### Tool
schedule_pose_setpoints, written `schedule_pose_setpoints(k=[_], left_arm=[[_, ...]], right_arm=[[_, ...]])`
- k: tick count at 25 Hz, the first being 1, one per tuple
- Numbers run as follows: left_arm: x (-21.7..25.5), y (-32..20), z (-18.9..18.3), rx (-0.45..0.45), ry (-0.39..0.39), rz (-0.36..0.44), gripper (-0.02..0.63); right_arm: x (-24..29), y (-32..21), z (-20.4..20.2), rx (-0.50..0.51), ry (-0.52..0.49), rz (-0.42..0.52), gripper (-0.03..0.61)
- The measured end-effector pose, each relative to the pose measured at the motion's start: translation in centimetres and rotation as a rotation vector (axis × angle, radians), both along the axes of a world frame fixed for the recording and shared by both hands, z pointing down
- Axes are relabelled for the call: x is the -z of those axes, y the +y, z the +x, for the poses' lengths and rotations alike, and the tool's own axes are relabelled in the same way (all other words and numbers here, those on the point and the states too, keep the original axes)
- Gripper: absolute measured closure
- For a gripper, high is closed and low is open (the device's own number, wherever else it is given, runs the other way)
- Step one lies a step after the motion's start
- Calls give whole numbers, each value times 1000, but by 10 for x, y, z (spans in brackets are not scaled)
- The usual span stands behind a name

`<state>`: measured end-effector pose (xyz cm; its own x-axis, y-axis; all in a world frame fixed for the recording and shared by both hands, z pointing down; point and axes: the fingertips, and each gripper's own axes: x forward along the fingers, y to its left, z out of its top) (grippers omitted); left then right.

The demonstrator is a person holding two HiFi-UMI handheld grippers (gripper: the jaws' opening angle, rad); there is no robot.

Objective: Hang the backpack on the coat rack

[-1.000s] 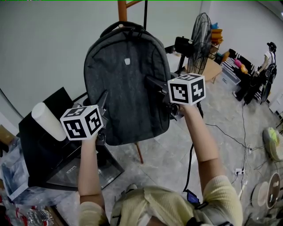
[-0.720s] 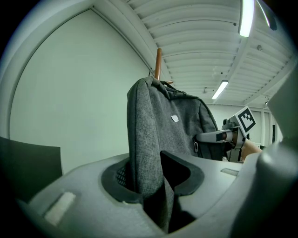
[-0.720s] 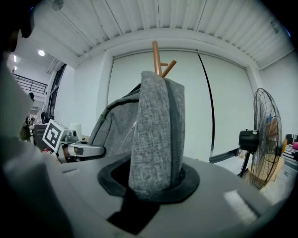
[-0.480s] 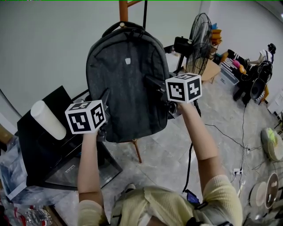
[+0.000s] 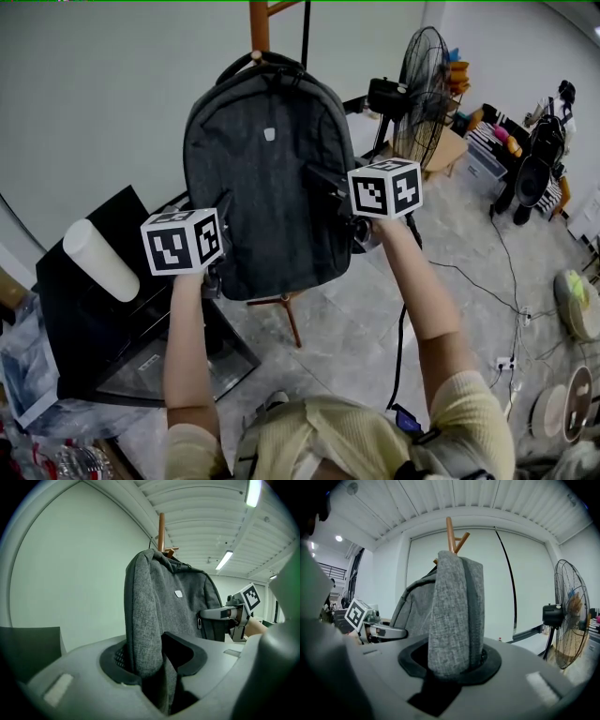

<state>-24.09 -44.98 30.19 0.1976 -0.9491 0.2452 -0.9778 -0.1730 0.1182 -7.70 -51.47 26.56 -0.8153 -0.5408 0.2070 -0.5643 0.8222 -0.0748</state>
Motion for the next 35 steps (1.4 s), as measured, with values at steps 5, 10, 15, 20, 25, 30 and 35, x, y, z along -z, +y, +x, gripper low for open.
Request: schedule_pose_setpoints(k=[5, 10, 15, 20, 25, 30, 35], left_arm=[[-4, -2, -4, -4, -20, -14, 440], [-6, -3, -9, 10, -34, -14, 431], [-7, -3, -10, 9, -41, -11, 410], [-4, -2, -13, 17, -32, 5, 379], [8, 6, -22, 72, -30, 77, 345], [19, 18, -20, 47, -40, 151, 364], [29, 30, 7, -35, -68, 206, 364]], right_arm=[[-4, -3, -2, 7, -15, 2, 438], [-7, -7, -2, 15, -45, -2, 434], [-8, -11, -1, 7, -64, 8, 439], [-9, -15, 0, -8, -75, 21, 446], [-11, -17, 1, -18, -80, 24, 446], [-14, -19, 0, -48, -71, 28, 446], [-15, -20, 2, -77, -73, 41, 440]])
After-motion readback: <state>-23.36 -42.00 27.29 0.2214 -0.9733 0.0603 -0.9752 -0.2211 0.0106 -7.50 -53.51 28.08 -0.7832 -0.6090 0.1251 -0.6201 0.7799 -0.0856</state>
